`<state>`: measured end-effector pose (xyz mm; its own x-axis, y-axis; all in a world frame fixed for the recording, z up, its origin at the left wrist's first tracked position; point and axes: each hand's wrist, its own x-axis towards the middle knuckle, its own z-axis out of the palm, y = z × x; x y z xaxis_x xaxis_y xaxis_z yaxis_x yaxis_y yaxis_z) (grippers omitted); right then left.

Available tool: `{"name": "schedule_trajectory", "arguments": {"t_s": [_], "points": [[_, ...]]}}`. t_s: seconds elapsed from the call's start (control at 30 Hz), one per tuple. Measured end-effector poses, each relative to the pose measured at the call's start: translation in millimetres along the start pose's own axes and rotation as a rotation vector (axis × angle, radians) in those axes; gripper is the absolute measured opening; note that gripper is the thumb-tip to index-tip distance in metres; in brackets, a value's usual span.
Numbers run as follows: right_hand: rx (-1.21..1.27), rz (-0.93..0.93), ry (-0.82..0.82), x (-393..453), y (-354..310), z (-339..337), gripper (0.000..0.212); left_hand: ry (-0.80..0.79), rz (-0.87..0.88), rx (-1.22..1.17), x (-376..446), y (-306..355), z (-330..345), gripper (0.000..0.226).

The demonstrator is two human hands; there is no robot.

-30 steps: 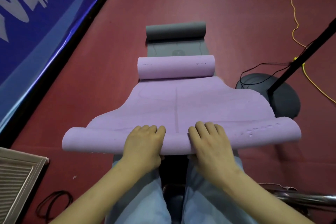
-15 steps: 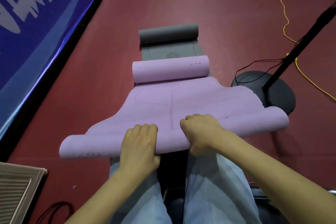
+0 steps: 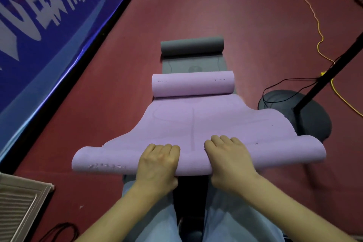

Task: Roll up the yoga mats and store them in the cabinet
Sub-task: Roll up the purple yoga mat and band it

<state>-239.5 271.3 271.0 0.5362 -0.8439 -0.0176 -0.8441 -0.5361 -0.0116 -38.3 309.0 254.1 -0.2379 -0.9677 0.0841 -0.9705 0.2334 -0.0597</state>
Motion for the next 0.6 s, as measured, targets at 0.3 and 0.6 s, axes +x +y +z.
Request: {"name": "schedule_trajectory", "arguments": {"t_s": [0.3, 0.6], "points": [[-0.096, -0.003, 0.244, 1, 7, 17, 0.05, -0.285, 0.033, 0.025, 37, -9, -29, 0.031], [0.023, -0.093, -0.211, 37, 19, -27, 0.047, 0.003, 0.0, -0.11, 25, -16, -5, 0.052]]}}
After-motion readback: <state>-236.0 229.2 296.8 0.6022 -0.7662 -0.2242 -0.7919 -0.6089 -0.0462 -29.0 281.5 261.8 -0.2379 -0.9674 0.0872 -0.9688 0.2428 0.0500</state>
